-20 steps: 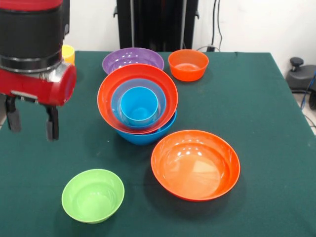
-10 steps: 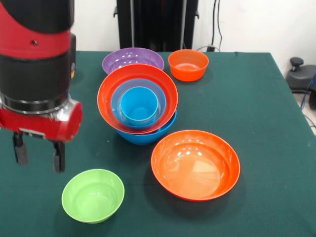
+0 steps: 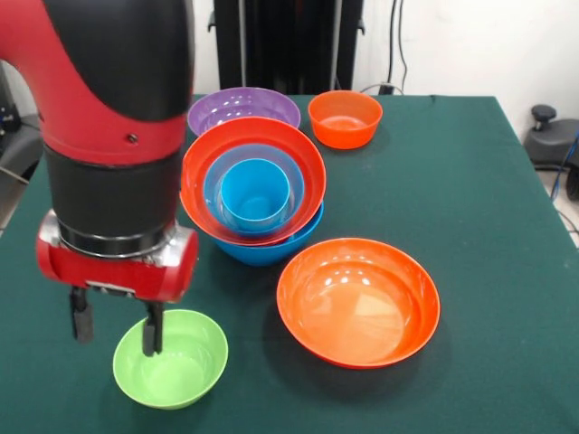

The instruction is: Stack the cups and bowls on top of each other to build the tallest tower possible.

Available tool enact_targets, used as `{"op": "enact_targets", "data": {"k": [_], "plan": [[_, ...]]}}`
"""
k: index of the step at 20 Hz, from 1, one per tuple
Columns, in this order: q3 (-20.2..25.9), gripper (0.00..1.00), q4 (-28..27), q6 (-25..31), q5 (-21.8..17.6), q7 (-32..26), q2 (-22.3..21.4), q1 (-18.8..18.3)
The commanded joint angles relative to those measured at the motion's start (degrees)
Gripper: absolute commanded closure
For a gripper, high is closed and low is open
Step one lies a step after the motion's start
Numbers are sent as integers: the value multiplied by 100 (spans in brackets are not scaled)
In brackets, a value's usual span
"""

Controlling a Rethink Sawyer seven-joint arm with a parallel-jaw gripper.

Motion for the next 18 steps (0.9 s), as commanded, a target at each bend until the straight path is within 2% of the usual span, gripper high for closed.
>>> {"op": "enact_targets", "data": {"k": [1,8,11,14,16,18], "plan": [[483,0,-268,184,-99,-523,285,56],[565,0,-406,309,-73,-959,540,-67],[489,0,382,91,44,-962,214,-162],[526,0,1788,-493,177,-1134,-439,-412],[533,0,2538,-841,157,-1228,-810,-545],[549,0,2965,-1095,69,-1254,-1010,-628]]}}
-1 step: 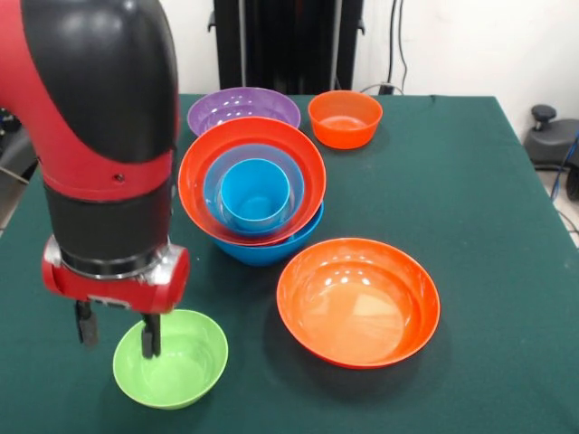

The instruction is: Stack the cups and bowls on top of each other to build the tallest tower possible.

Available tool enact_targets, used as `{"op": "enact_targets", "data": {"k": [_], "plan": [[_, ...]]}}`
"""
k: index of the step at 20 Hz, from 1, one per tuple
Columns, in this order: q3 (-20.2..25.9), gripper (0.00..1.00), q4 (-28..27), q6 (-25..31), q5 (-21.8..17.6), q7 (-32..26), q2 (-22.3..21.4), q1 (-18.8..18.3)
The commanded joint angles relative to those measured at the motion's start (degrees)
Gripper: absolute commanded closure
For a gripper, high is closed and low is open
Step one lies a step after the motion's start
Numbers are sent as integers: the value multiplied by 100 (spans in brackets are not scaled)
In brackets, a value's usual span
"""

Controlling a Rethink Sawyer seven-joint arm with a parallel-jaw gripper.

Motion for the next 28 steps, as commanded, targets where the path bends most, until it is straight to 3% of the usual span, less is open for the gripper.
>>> {"op": "enact_targets", "data": {"k": [1,4,9,18,23,28], "plan": [[543,0,2599,-1015,-137,-1258,-1114,-415],[545,0,2791,-1112,-335,-1279,-1191,-451],[386,0,2618,-649,-551,-1081,-969,-305],[606,0,3391,-1622,-506,-657,-1538,-430],[677,0,3568,-1773,-457,-544,-1633,-482],[860,0,3884,-2372,-398,-341,-1789,-639]]}}
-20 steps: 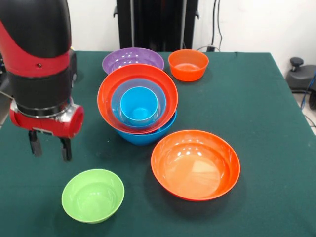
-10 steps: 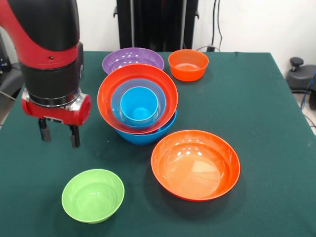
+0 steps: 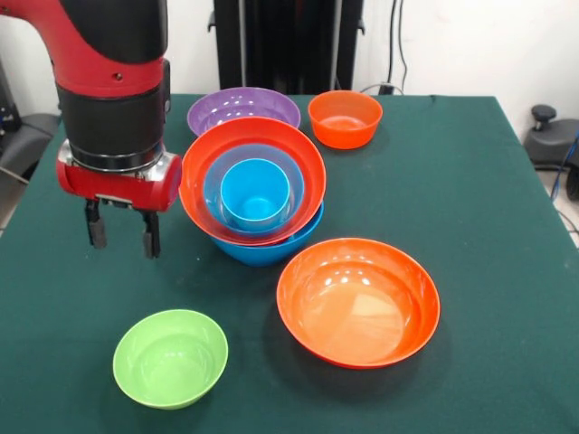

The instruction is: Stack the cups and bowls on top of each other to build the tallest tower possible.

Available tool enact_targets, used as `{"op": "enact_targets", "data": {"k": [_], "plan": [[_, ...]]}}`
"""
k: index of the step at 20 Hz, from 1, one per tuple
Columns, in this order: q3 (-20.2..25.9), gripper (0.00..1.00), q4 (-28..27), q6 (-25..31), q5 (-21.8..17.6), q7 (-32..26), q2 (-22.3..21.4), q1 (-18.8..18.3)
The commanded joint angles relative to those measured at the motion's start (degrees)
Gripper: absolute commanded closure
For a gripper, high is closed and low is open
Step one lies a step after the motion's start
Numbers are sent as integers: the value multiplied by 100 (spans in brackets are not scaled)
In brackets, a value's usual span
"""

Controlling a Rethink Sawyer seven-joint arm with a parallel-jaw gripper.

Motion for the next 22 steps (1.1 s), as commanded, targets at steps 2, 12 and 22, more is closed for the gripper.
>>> {"op": "enact_targets", "data": {"k": [2,12,22], "plan": [[775,0,791,-767,-224,-325,-278,-143],[575,0,-753,827,-147,-457,195,178],[551,0,-2986,2333,-263,-490,1155,417]]}}
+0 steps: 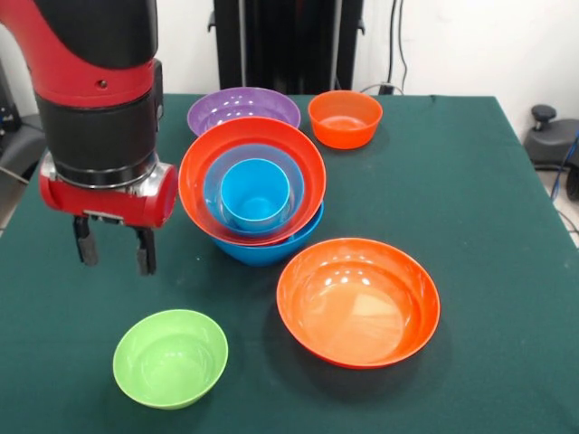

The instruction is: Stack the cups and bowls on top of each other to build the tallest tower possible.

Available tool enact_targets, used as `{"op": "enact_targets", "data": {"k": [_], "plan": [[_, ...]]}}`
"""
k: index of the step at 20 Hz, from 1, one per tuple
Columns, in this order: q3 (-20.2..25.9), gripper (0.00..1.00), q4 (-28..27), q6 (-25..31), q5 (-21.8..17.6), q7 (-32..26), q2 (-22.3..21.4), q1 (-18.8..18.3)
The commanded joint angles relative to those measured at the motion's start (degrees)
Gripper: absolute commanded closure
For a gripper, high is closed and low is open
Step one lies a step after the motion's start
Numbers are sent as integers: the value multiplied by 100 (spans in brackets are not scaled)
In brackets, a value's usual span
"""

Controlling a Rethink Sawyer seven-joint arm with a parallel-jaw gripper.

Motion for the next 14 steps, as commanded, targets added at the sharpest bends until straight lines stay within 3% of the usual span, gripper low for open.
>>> {"op": "enact_targets", "data": {"k": [1,14], "plan": [[467,0,-1618,1101,-252,-495,730,230],[362,0,-1861,923,-217,-490,1030,298]]}}
